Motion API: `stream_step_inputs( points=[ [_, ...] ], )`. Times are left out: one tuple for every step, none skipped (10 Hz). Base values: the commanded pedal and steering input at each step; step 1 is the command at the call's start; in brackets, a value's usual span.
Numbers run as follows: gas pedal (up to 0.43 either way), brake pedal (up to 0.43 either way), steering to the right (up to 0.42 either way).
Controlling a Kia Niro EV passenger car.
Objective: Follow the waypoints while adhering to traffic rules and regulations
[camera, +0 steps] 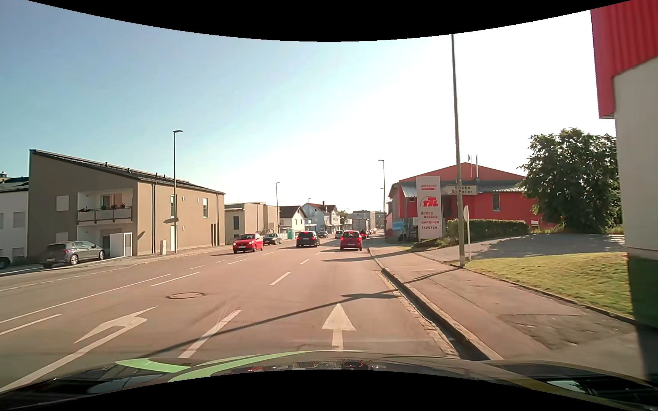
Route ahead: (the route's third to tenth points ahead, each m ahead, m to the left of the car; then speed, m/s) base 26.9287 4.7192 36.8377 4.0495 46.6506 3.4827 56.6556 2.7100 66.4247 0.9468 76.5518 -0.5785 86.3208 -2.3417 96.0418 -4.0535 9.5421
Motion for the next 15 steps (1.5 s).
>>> stream_step_inputs(
  points=[
    [0.000, 0.000, 0.007],
    [0.000, 0.000, 0.007],
    [0.000, 0.000, 0.006],
    [0.000, 0.000, 0.008],
    [0.000, 0.037, 0.009],
    [0.000, 0.024, 0.008],
    [0.000, 0.018, 0.007],
    [0.000, 0.037, 0.007],
    [0.000, 0.061, 0.007],
    [0.000, 0.085, 0.007],
    [0.000, 0.110, 0.007],
    [0.000, 0.122, 0.007],
    [0.000, 0.128, 0.007],
    [0.000, 0.134, 0.008],
    [0.000, 0.128, 0.008]
  ],
)
